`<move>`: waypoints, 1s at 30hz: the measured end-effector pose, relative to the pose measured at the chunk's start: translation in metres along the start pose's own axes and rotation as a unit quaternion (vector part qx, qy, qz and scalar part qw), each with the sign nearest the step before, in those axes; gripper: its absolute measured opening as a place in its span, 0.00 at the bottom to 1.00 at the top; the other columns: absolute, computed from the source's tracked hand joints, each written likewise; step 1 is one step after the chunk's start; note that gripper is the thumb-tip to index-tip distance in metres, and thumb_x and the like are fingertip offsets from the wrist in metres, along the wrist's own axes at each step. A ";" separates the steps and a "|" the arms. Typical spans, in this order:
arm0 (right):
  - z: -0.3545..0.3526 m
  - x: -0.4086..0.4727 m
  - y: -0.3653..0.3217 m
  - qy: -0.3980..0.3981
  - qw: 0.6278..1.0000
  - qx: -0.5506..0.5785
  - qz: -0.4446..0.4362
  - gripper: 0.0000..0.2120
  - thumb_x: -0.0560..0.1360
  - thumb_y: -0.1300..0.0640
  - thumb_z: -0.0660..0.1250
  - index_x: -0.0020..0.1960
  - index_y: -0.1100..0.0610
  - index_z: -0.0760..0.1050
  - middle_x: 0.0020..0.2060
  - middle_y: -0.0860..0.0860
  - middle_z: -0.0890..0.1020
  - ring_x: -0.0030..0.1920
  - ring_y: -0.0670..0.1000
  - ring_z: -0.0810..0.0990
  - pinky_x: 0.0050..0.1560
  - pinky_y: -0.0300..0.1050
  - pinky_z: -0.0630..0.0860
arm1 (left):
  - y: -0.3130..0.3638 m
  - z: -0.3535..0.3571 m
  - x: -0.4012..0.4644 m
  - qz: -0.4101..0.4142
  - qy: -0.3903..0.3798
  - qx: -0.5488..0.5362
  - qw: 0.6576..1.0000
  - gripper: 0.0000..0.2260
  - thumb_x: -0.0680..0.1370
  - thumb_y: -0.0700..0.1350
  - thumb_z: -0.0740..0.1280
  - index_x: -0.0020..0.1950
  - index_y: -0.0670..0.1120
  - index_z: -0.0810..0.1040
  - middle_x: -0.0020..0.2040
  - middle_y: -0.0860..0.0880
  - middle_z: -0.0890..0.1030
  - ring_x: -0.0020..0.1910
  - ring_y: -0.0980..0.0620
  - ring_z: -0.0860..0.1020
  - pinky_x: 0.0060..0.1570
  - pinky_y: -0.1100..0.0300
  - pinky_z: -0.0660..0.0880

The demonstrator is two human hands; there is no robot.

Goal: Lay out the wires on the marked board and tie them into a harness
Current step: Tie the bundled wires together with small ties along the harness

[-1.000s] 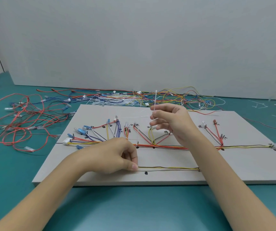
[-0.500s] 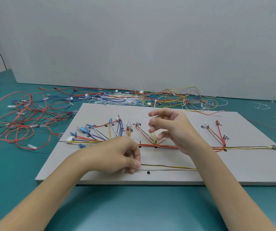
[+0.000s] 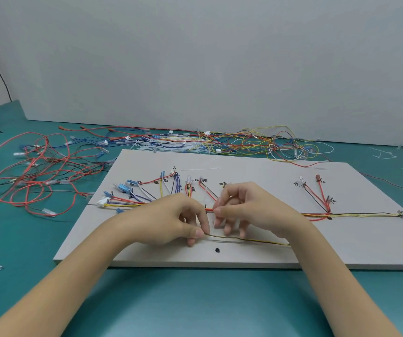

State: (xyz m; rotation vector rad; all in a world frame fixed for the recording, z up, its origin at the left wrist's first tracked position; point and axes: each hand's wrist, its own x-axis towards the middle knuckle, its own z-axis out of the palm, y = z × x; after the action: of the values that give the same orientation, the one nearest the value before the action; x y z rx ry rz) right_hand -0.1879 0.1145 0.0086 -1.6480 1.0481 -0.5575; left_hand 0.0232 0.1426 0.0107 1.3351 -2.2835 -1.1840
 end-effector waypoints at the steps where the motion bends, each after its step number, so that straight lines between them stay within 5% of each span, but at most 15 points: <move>1: 0.001 0.000 0.000 -0.008 1.000 -0.011 0.002 0.03 0.77 0.63 0.68 0.46 0.63 0.76 0.37 0.58 0.85 0.31 0.53 0.80 0.24 0.40 0.73 | 0.000 0.001 0.000 0.000 -0.007 0.001 1.000 0.05 0.78 0.44 0.68 0.46 0.53 0.83 0.33 0.53 0.82 0.34 0.56 0.76 0.38 0.60 0.71; 15: 0.003 -0.004 -0.005 -0.049 0.991 -0.117 0.030 0.03 0.74 0.63 0.70 0.42 0.60 0.81 0.26 0.45 0.79 0.25 0.46 0.70 0.25 0.33 0.65 | -0.002 0.006 0.002 0.014 0.017 0.021 1.000 0.08 0.79 0.46 0.67 0.49 0.59 0.83 0.30 0.58 0.78 0.30 0.62 0.72 0.33 0.71 0.66; 24: 0.002 -0.003 -0.001 -0.057 0.996 -0.063 0.040 0.04 0.74 0.64 0.69 0.43 0.65 0.81 0.31 0.54 0.82 0.28 0.48 0.79 0.23 0.37 0.71 | 0.003 0.011 0.001 0.020 0.039 0.090 0.995 0.12 0.75 0.52 0.65 0.47 0.71 0.81 0.36 0.64 0.78 0.35 0.62 0.73 0.36 0.67 0.69; 30: 0.003 -0.001 0.001 -0.052 0.998 -0.039 0.026 0.05 0.78 0.61 0.66 0.44 0.61 0.77 0.32 0.55 0.83 0.27 0.51 0.79 0.23 0.38 0.70 | 0.007 0.014 -0.001 0.005 0.067 0.123 0.990 0.10 0.70 0.54 0.69 0.46 0.71 0.81 0.38 0.68 0.80 0.38 0.69 0.75 0.32 0.76 0.66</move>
State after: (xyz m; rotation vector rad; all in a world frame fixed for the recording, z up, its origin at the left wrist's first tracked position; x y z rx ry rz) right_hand -0.1862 0.1164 0.0072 -1.6946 1.0431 -0.3972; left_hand 0.0118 0.1530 0.0068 1.4373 -2.3939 -0.8011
